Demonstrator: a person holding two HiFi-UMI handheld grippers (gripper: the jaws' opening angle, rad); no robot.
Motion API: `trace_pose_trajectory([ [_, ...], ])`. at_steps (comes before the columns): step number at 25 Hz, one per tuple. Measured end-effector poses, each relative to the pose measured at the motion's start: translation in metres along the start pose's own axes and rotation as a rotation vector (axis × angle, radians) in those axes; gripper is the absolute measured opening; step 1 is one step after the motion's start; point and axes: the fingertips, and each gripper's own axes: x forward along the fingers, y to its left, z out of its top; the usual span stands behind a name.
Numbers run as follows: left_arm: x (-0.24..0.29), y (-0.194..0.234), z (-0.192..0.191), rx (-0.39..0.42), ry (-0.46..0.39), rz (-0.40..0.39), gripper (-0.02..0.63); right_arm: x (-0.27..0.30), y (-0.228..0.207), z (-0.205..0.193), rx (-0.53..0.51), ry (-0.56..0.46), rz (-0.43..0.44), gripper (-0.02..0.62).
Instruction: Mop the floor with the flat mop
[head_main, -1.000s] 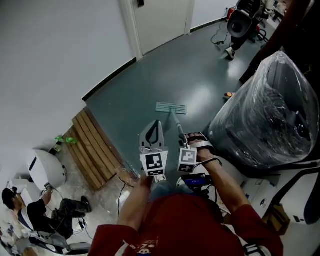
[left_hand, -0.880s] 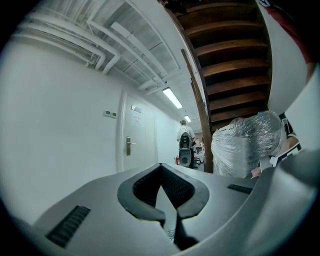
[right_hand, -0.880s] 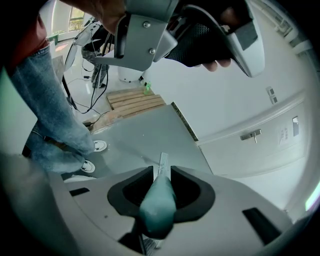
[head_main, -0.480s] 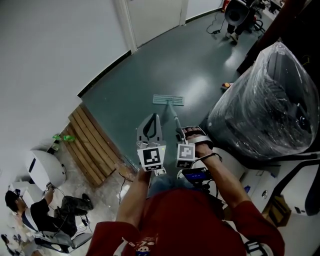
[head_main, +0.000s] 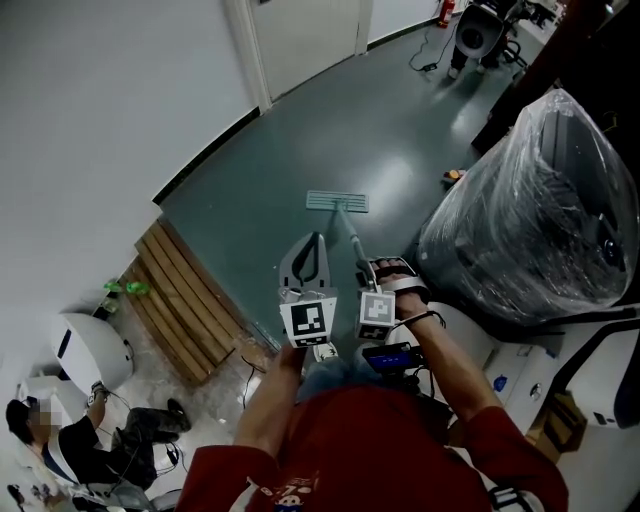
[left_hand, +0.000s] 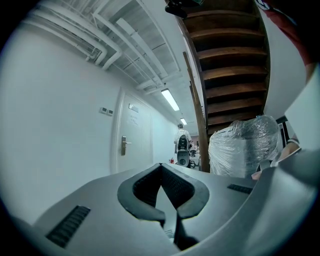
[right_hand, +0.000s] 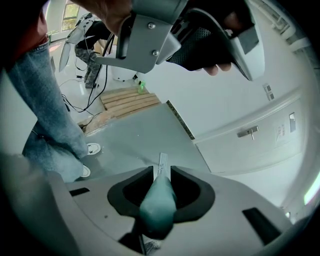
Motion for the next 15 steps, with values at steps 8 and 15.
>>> trace_pose_trajectory([
  [8, 0.03, 0.024, -0.002, -0.023, -0.02, 0.003, 0.015, 0.027, -0.023, 0.007, -0.009, 0.007, -0.007, 0.117],
  [15, 0.078, 0.039, -0.009, 0.023, 0.014, 0.0, 0.014, 0.057, -0.065, 0.004, -0.028, -0.005, -0.027, 0.117],
])
